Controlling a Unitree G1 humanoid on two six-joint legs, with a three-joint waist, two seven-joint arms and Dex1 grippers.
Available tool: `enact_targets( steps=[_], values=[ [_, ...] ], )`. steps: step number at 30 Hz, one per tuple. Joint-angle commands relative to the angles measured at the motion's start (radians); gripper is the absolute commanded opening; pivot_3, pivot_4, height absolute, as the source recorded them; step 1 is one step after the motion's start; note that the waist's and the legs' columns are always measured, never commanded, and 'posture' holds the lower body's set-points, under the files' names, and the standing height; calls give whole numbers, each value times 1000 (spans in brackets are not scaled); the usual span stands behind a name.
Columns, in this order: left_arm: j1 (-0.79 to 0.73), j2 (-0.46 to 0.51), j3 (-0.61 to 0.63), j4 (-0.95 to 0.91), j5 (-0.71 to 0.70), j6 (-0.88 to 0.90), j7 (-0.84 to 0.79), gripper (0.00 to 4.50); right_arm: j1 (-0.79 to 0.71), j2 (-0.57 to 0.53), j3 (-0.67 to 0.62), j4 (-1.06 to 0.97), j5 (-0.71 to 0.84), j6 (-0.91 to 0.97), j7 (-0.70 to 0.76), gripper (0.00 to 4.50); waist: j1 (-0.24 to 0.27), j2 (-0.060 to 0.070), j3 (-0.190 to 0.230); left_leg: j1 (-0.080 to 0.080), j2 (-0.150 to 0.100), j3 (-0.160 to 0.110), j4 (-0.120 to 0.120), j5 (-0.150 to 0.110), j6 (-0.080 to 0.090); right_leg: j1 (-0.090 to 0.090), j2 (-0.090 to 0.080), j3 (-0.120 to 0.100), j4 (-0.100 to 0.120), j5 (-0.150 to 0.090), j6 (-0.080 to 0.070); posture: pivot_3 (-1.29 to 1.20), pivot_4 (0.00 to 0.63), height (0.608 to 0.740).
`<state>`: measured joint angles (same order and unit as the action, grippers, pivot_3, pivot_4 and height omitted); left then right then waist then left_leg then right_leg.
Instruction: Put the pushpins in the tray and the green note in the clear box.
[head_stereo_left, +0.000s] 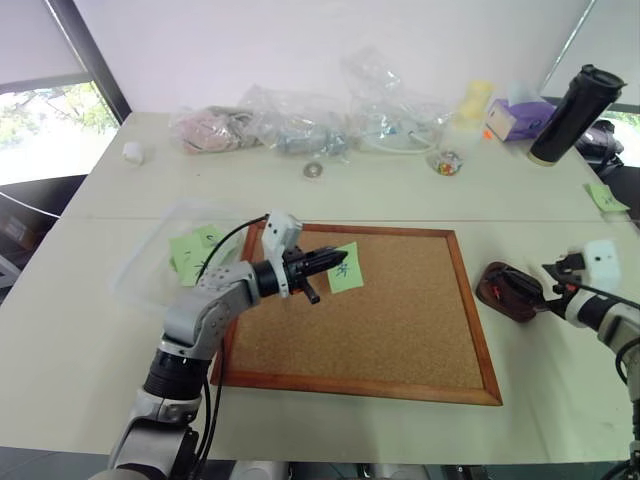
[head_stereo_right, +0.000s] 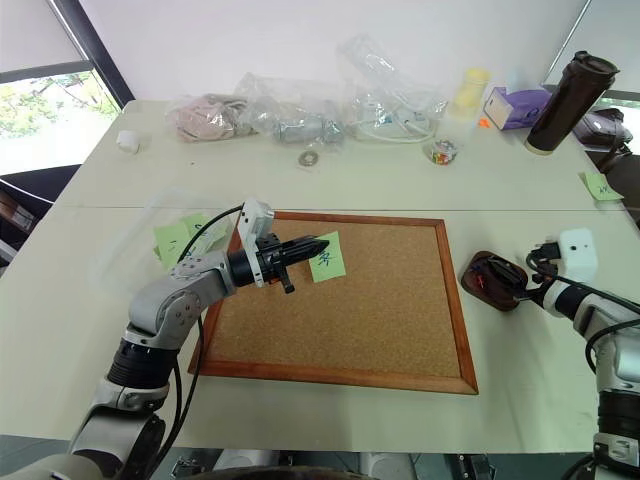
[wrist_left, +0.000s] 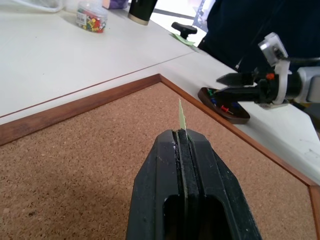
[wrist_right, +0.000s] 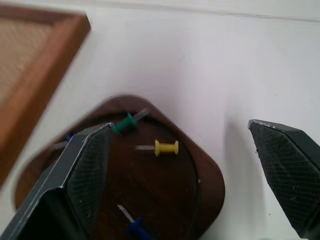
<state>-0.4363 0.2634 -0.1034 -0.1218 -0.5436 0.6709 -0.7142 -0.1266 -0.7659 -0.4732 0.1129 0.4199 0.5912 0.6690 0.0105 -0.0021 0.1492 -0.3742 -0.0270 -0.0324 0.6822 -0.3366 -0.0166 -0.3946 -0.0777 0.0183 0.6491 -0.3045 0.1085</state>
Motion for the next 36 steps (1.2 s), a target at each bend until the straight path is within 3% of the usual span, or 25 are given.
enact_targets(
  steps=[1,8,11,17,20,22,25,29,36],
  values=[
    [-3,-1,2,-41,2,-24,0,0,12,-40,-77,-127,94,63,43,4470,0,0,0,0,0,0,0,0,0,0,0,0,0,0,0,0,150,740],
    [-19,49,20,-61,14,-35,-18,0,6,-124,-108,-368,279,227,125,4470,-1,0,0,0,0,0,0,0,0,0,0,0,0,0,0,0,150,740],
    [-59,98,48,-126,-2,-10,-10,0,-81,-142,-37,-491,365,283,130,4470,-9,0,0,0,1,0,0,0,0,-1,0,0,0,0,0,0,150,740],
    [-152,163,143,-243,-81,86,51,0,-181,-114,98,-548,356,275,97,4470,2,-1,1,-1,1,-1,0,0,1,-1,0,0,0,0,0,0,150,740],
    [-180,260,221,-273,-94,130,68,0,-220,-83,156,-567,369,266,88,4470,0,-1,1,-2,0,-1,0,-1,1,-2,-1,0,0,0,0,0,150,740],
    [-151,386,291,-276,-81,145,41,0,-224,-78,202,-586,369,270,104,4470,-6,-2,2,-2,0,-1,-1,-1,1,-3,-1,0,0,0,0,0,150,740],
    [-123,465,325,-267,-95,148,21,0,-223,-78,230,-594,367,274,108,4470,-17,-1,2,-2,1,-1,-2,0,1,-4,0,-1,1,0,0,0,150,740],
    [27,641,409,-152,-33,103,-86,0,-202,-82,302,-595,310,223,134,4470,-21,-1,2,-1,0,-1,-2,0,1,-3,-1,-1,0,0,0,0,150,740],
    [182,693,407,-18,32,-14,-165,0,-210,-87,325,-578,275,188,148,4470,-16,-1,4,-2,0,-2,-2,-1,1,-4,-2,-1,0,0,0,0,150,740]
  ],
)
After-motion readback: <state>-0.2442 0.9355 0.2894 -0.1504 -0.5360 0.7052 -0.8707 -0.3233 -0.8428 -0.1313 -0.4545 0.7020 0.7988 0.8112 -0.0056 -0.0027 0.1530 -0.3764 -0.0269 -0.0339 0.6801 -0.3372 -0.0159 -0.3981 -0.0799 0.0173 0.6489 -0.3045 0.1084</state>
